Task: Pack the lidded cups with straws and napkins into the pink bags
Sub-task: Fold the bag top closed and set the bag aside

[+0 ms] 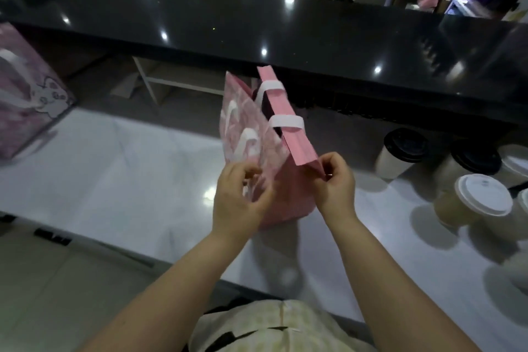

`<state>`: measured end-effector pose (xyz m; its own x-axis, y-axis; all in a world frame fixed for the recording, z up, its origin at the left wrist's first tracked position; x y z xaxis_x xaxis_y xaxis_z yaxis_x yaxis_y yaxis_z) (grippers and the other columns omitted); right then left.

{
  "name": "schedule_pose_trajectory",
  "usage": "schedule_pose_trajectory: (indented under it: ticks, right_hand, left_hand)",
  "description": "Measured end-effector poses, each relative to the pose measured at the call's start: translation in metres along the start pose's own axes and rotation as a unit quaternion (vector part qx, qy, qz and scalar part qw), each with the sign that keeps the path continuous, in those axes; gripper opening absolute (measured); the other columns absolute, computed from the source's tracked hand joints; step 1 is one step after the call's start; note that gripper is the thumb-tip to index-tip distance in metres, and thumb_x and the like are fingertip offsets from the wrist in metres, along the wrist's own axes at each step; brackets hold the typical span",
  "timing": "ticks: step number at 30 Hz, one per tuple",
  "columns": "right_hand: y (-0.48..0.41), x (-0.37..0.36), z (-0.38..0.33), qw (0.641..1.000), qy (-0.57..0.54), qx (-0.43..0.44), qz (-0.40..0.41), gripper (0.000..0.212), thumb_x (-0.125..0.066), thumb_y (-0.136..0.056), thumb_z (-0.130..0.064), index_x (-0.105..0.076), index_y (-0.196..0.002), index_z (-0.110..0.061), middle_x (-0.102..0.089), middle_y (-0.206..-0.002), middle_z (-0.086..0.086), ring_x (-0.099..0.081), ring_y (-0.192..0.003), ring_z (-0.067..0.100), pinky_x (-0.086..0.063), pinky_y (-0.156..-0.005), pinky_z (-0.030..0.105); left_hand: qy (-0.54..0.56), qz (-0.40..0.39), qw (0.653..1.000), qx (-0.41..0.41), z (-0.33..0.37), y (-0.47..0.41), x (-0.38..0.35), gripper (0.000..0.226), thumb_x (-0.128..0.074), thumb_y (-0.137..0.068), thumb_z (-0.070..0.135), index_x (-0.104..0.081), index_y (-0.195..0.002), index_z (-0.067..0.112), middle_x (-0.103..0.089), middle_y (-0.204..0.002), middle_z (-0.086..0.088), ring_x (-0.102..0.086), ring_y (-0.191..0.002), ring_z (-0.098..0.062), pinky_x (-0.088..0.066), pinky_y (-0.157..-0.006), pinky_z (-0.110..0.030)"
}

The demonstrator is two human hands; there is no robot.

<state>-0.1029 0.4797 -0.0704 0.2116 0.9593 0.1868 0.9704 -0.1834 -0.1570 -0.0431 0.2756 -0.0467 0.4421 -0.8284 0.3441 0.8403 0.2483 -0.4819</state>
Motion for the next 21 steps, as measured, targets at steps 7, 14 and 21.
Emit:
schedule_pose_trajectory:
  ticks: [7, 14, 21]
  right_hand:
    - [0.024, -0.039, 0.012, 0.996, -0.030, -0.022, -0.083, 0.036, -0.078, -0.074, -0.001, -0.050, -0.083, -0.021, -0.056, -0.082, -0.007, -0.047, -0.065, 0.004, -0.042, -0.058, 0.016]
    - [0.033, -0.053, 0.035, 0.990, 0.035, -0.068, -0.121, 0.045, -0.082, -0.058, -0.018, -0.047, -0.086, -0.027, -0.061, -0.089, 0.003, -0.057, -0.075, 0.017, -0.047, -0.058, 0.029]
    - [0.031, -0.051, 0.047, 0.994, 0.023, -0.056, -0.086, 0.030, -0.078, -0.072, -0.019, -0.049, -0.073, -0.026, -0.055, -0.070, -0.012, -0.047, -0.062, 0.005, -0.040, -0.054, 0.017]
  left_hand:
    - [0.053, 0.010, 0.979, 0.198, -0.057, 0.021, 0.011, 0.045, -0.080, -0.069, 0.016, -0.058, -0.104, 0.033, -0.063, -0.105, 0.005, -0.062, -0.090, -0.008, -0.052, -0.077, -0.022]
    - [0.051, -0.007, 0.975, 0.216, -0.065, 0.027, 0.008, 0.055, -0.082, -0.068, 0.014, -0.055, -0.095, 0.052, -0.062, -0.100, 0.014, -0.060, -0.085, -0.002, -0.047, -0.067, -0.010]
    - [0.024, 0.027, 0.970, 0.242, -0.090, 0.031, 0.011, 0.025, -0.081, -0.073, 0.019, -0.058, -0.079, 0.027, -0.064, -0.079, 0.005, -0.058, -0.071, -0.014, -0.051, -0.064, -0.026]
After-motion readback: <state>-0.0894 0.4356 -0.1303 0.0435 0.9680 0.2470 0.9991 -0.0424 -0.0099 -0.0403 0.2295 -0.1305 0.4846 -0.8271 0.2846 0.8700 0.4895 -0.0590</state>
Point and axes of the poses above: each hand's wrist, its own y-axis away from the middle knuckle, its own x-axis out of the back of the hand, z = x × y, the point moved 8 cm from there along -y, towards the middle knuckle
